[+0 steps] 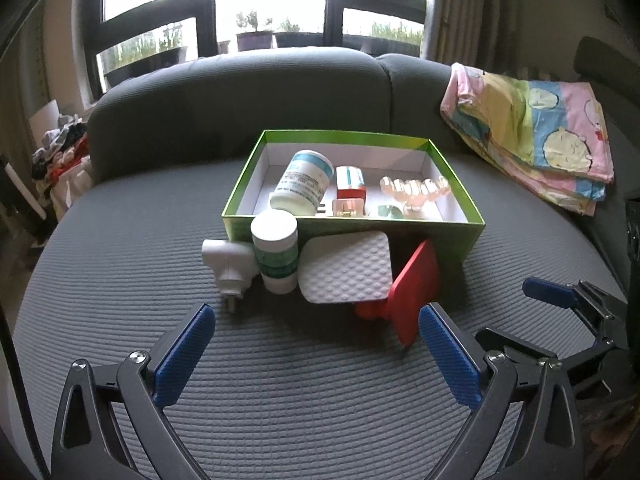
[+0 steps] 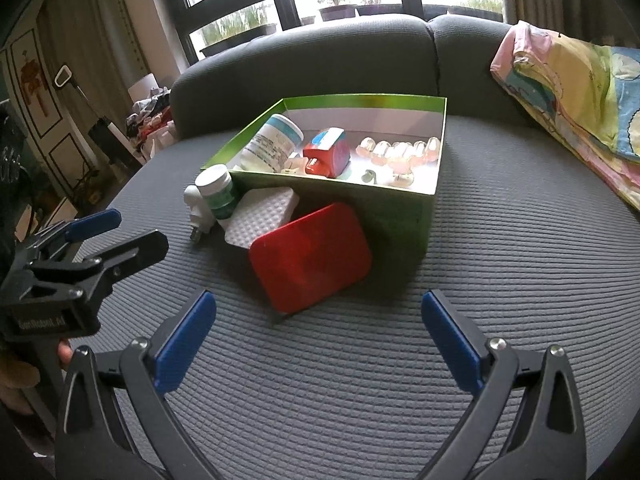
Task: Organize rigid objects
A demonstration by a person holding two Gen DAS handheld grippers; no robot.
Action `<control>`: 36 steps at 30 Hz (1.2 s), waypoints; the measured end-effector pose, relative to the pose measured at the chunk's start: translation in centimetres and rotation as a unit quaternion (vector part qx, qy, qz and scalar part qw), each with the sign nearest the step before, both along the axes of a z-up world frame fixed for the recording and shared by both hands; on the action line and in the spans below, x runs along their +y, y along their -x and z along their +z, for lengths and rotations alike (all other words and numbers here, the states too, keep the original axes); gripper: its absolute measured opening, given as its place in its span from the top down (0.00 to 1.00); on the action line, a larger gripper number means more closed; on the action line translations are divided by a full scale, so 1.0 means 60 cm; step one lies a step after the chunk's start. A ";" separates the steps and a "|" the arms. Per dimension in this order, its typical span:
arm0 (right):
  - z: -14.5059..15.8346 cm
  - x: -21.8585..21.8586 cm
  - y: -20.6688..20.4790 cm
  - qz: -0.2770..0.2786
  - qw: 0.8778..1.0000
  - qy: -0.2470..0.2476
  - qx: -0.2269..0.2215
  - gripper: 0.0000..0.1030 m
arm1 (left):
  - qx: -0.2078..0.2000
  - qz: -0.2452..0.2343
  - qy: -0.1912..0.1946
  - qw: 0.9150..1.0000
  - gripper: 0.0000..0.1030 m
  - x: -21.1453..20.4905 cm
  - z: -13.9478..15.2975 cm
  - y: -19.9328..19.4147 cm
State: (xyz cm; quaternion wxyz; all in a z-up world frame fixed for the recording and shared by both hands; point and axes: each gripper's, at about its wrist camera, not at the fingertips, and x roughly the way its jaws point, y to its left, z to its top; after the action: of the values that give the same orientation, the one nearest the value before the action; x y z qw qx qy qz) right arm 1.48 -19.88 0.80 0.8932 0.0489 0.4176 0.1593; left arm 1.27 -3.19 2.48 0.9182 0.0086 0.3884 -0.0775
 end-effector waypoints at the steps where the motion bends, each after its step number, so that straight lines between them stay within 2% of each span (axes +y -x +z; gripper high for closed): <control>1: -0.003 0.001 -0.002 0.001 1.000 0.000 0.002 0.01 | 0.001 -0.001 0.001 1.000 0.01 -0.001 -0.001 -0.001; 12: -0.028 0.002 -0.017 0.007 1.000 0.000 0.018 0.01 | 0.009 -0.002 -0.010 1.000 0.01 -0.009 -0.022 -0.017; 22: -0.041 -0.003 -0.025 0.010 1.000 0.002 0.023 0.01 | -0.019 -0.001 -0.029 0.999 0.01 -0.019 -0.021 -0.023; 28: -0.050 -0.001 -0.031 0.027 0.999 0.005 0.024 0.01 | 0.012 -0.016 0.019 1.000 0.01 -0.014 -0.035 -0.034; 36: -0.082 0.001 -0.053 0.056 0.997 -0.002 0.043 0.01 | 0.048 -0.047 0.113 0.991 0.01 -0.005 -0.061 -0.040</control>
State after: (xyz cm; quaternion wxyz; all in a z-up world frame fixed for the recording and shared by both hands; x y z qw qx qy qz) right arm 4.68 -19.81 -4.13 0.8638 0.0337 0.4576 0.2080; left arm 3.64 -3.51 -1.21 0.8888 -0.0812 0.4200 -0.1644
